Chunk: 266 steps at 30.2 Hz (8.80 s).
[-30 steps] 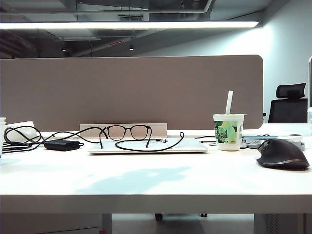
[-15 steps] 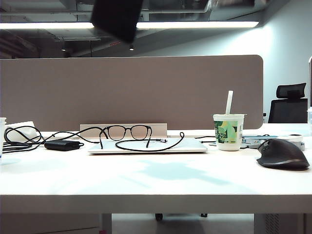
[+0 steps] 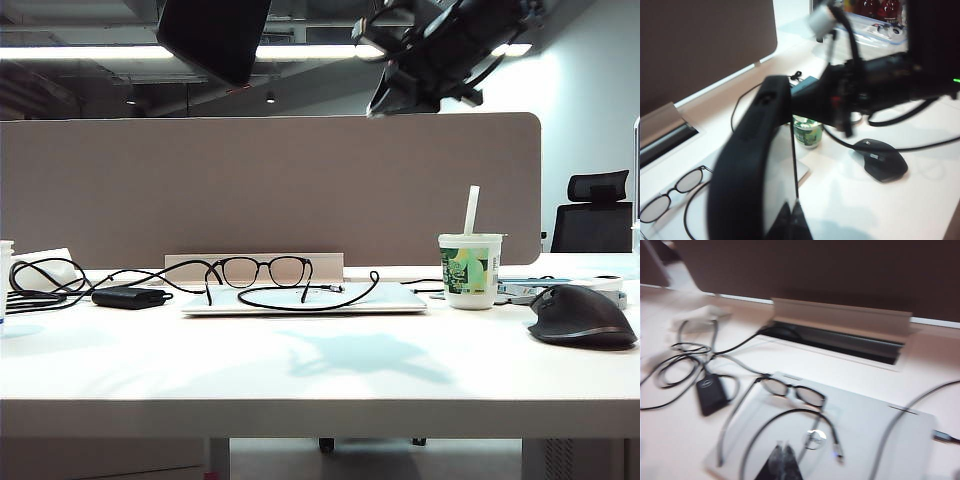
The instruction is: Pick up the black phone, pick up the charger plug, insert the charger plug into the phone's charging port, and finally place the connected phone back on the desk.
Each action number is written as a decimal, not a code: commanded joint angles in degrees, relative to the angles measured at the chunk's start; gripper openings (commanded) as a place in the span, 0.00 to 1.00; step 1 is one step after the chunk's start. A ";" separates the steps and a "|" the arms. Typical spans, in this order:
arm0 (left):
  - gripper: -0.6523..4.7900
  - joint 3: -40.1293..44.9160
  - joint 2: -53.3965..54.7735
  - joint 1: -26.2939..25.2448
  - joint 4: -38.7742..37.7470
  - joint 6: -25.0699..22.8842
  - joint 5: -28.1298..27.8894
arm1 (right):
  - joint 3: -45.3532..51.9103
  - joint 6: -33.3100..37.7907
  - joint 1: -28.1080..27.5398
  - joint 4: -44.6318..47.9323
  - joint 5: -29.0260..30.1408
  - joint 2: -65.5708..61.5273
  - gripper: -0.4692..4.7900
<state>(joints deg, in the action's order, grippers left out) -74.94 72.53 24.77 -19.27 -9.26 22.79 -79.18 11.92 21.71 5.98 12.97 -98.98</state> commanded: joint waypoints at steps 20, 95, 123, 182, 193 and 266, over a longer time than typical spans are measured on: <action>0.11 -0.35 -0.42 0.00 2.21 -0.87 0.42 | -15.15 10.54 3.87 -12.74 -14.75 -19.39 0.50; 0.11 -0.35 -0.37 0.00 1.60 -1.25 0.57 | -15.19 -56.96 1.66 -34.84 -9.35 -13.77 0.08; 0.11 -0.37 -2.54 0.00 2.27 -1.29 0.37 | -15.54 8.85 12.09 -37.16 -2.64 -17.90 0.35; 0.11 -0.37 -9.18 -0.02 5.18 -1.27 -16.79 | -15.54 -56.46 17.88 -51.23 -11.78 -18.64 0.08; 0.11 -0.37 -9.18 -0.02 5.14 -1.25 -16.76 | -15.56 -47.69 16.74 -51.36 -6.60 -18.10 0.33; 0.11 -0.37 -9.20 -0.02 5.18 -1.25 -16.55 | -29.83 7.10 14.60 -35.95 -11.76 -33.07 0.57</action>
<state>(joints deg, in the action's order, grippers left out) -74.91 63.77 24.75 -16.56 -10.63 5.98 -108.57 19.18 36.25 -28.58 1.52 -132.03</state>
